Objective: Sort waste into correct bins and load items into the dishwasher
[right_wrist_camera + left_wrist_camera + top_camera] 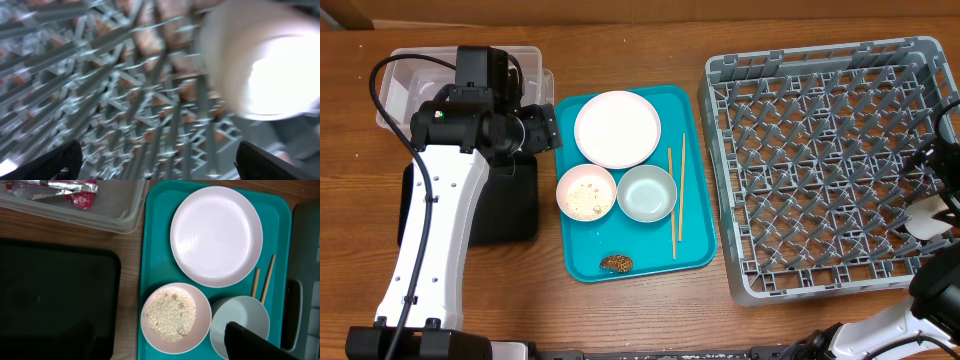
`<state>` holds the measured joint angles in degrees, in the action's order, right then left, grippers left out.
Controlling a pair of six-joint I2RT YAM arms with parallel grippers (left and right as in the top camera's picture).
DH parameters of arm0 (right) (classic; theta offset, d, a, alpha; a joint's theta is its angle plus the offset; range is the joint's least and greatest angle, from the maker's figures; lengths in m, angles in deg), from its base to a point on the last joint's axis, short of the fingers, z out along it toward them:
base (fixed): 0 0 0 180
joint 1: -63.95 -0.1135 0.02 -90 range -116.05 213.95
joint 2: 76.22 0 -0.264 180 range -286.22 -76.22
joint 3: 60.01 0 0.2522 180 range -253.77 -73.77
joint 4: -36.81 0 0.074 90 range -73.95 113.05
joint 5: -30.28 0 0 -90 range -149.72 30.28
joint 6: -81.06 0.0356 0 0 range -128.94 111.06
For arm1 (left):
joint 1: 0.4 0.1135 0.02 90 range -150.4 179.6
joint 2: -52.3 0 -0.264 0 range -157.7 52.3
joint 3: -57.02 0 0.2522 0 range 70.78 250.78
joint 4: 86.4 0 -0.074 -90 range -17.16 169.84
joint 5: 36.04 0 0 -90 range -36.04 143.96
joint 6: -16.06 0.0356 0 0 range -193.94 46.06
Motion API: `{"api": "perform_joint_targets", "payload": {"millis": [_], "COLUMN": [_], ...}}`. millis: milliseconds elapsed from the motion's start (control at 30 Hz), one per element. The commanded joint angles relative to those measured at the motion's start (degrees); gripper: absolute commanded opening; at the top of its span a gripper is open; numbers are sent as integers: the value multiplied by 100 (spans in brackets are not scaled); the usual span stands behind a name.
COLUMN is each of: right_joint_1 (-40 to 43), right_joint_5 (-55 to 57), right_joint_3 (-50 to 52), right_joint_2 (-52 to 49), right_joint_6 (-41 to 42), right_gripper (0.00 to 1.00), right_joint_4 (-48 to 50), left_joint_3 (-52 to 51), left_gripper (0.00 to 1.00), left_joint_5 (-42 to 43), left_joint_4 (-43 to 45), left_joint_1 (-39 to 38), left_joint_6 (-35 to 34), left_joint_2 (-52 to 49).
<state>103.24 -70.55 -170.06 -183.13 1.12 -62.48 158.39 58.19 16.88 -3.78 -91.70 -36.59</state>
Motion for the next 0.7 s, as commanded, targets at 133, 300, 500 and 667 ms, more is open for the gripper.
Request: {"api": "perform_joint_targets", "payload": {"millis": [133,300,500,667], "right_joint_1": [-422,-1239,-2363,-3206], "right_joint_5": [-1497,-1493,-1108,-1062], "right_joint_3": [-63,-63,-63,7], "right_joint_2": [313,929,1410,1412], "right_joint_6": [-907,-1080,-986,-990], "right_gripper": [94,95,95,95], "right_joint_4": [87,286,271,256], "left_joint_3": [-13,-13,-13,-26], "left_gripper": [86,84,84,85], "left_joint_5": [-13,28,28,-120], "left_joint_4": [-48,-107,-118,-136], "left_joint_1": [-39,-83,-551,-1080], "left_joint_6": [107,149,326,514], "left_joint_2": [66,61,48,-85]}}
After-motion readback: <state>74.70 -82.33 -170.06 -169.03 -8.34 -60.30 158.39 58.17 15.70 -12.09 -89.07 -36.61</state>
